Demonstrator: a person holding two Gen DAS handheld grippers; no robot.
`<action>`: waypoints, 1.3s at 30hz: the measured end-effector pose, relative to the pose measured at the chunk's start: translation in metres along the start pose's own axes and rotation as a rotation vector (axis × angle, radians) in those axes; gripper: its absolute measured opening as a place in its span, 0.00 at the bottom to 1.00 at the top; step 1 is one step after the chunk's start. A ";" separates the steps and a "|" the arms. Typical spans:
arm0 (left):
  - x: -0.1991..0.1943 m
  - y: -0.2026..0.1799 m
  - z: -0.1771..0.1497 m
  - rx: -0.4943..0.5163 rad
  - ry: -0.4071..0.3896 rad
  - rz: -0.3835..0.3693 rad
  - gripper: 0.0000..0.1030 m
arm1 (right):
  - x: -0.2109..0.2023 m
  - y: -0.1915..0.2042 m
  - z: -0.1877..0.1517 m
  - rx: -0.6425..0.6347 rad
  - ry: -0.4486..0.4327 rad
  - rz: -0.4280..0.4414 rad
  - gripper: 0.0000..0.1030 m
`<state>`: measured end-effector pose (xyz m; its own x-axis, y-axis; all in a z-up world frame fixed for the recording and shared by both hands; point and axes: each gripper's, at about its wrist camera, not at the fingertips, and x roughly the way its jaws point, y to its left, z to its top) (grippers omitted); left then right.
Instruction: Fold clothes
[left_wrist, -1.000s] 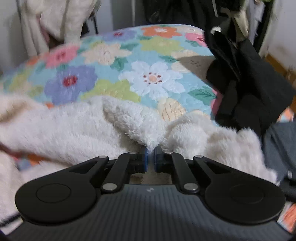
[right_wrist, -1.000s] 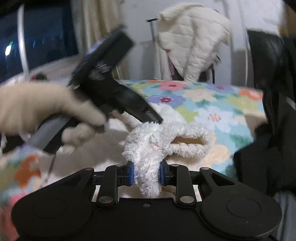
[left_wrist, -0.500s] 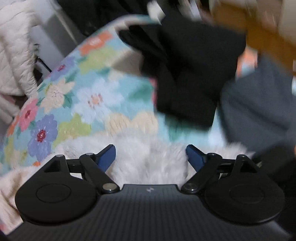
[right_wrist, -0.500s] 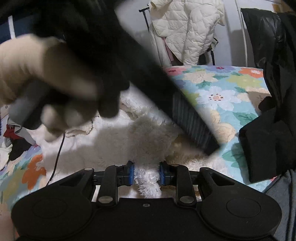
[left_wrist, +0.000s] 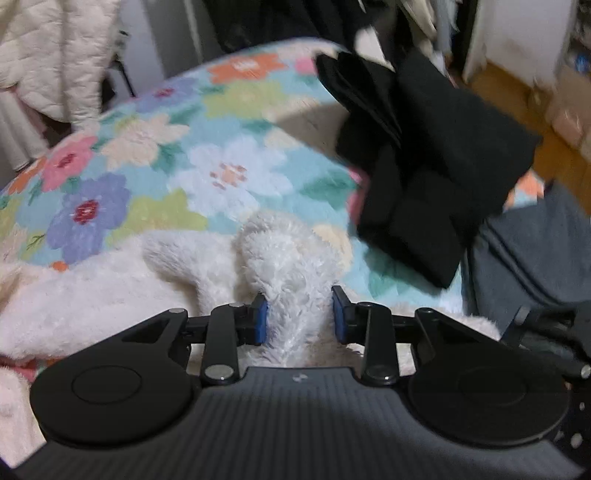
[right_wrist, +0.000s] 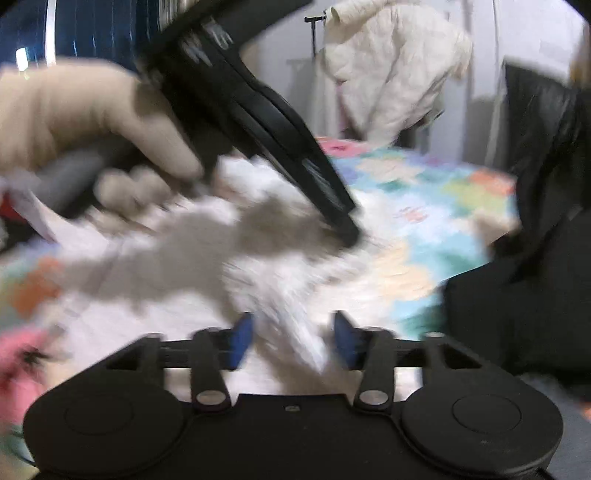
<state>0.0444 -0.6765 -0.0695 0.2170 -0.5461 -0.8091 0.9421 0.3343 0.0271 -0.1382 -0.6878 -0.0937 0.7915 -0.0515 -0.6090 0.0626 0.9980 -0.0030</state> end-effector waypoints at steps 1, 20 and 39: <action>-0.005 0.004 -0.002 -0.025 -0.023 0.001 0.31 | 0.001 0.002 -0.002 -0.033 0.009 -0.027 0.62; 0.006 -0.015 0.115 -0.050 -0.483 -0.071 0.35 | -0.009 -0.085 -0.021 0.422 -0.093 -0.105 0.24; -0.066 0.066 -0.059 -0.202 -0.161 0.300 0.54 | 0.013 -0.106 -0.031 0.488 0.067 -0.154 0.31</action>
<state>0.0772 -0.5728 -0.0489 0.5274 -0.5093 -0.6800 0.7651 0.6328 0.1194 -0.1537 -0.7931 -0.1262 0.7108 -0.1784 -0.6804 0.4646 0.8453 0.2637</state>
